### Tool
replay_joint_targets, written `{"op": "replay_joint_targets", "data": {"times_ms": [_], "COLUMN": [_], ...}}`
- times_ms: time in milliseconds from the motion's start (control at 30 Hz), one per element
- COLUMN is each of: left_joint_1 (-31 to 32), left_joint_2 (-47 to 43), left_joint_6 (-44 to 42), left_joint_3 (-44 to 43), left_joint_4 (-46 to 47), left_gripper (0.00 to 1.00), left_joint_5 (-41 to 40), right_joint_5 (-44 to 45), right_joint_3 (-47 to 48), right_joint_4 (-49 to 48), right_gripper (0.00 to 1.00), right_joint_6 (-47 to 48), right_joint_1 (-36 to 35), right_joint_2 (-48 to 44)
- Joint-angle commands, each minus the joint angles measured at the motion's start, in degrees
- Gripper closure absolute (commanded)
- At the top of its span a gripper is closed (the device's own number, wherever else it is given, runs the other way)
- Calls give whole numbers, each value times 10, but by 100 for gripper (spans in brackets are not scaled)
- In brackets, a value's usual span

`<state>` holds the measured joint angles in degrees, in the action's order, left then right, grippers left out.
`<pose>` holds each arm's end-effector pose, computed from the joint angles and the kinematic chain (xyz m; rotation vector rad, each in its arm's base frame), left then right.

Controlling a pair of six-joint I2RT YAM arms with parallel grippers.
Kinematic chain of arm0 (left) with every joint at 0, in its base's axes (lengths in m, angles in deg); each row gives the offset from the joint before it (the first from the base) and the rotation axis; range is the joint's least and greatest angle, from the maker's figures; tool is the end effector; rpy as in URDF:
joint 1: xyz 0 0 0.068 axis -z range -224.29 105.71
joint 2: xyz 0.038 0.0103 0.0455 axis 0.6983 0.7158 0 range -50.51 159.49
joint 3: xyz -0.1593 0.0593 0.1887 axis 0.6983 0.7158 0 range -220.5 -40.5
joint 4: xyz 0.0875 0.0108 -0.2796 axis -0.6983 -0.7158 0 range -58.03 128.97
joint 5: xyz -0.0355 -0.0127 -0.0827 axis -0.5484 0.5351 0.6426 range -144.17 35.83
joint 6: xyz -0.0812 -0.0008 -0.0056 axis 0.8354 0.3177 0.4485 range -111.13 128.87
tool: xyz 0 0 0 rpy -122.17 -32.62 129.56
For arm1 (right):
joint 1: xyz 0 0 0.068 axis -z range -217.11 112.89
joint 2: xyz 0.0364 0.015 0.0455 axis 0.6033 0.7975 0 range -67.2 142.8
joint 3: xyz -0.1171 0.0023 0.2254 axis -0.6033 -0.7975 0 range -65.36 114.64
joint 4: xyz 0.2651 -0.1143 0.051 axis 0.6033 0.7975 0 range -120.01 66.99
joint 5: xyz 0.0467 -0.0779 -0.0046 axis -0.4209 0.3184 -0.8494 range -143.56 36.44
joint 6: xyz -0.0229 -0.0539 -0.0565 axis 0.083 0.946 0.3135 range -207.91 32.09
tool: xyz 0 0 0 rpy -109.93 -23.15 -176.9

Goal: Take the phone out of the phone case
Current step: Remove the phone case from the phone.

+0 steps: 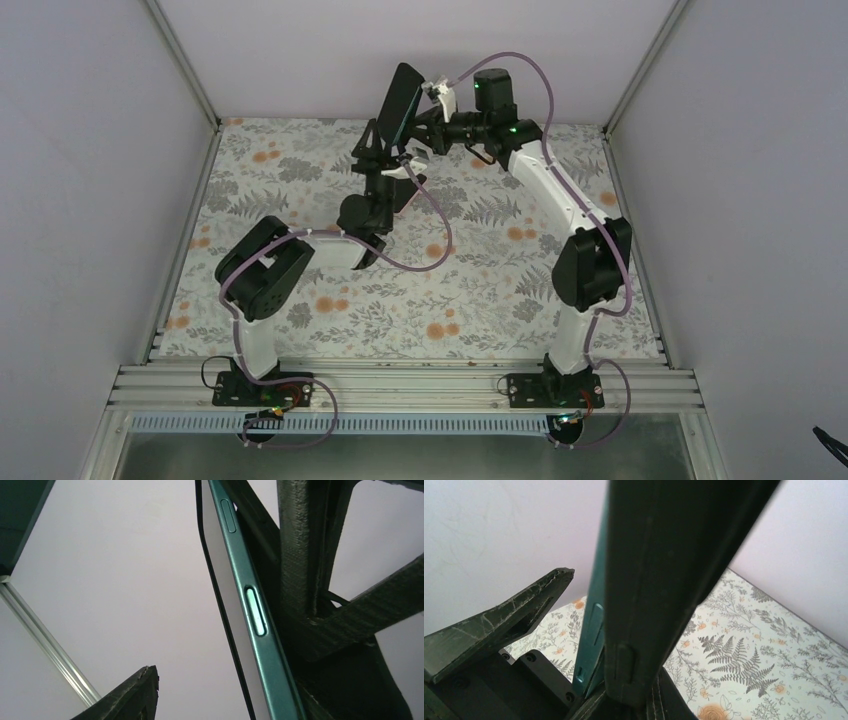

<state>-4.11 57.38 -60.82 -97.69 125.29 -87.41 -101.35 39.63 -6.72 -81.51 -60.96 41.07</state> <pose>0.3506 -0.2454 0.2460 0.4569 0.9895 0.7392 0.4241 0.2446 0.3354 -1.0224 1.7407 1.0352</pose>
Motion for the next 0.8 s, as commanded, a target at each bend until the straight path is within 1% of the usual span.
{"op": "replay_joint_targets", "data": {"times_ms": [0, 167, 267, 367, 433, 533, 667, 767], "left_joint_1": [-30, -24, -19, -17, -15, -13, -11, -10], "left_joint_2": [1, 9, 19, 22, 22, 21, 16, 19], "left_joint_6": [-41, -32, -39, -41, -40, -35, -33, -38], "left_joint_3": [-47, -52, -67, -71, -70, -69, -68, -73], "left_joint_4": [184, 173, 173, 171, 171, 171, 163, 166], "left_gripper": [41, 41, 45, 54, 65, 76, 86, 87], "left_joint_5": [-38, -37, -42, -43, -42, -43, -43, -44], "right_joint_5": [-207, -220, -224, -227, -228, -229, -231, -230], "right_joint_3": [-18, -8, -6, -6, -7, -10, -11, -12], "right_joint_4": [227, 238, 244, 247, 246, 245, 245, 244], "right_gripper": [97, 97, 97, 97, 97, 97, 97, 97], "right_joint_6": [22, 28, 32, 34, 35, 37, 37, 37], "right_joint_1": [-31, -32, -32, -32, -31, -32, -32, -32], "right_joint_2": [30, 33, 33, 31, 30, 27, 24, 23]}}
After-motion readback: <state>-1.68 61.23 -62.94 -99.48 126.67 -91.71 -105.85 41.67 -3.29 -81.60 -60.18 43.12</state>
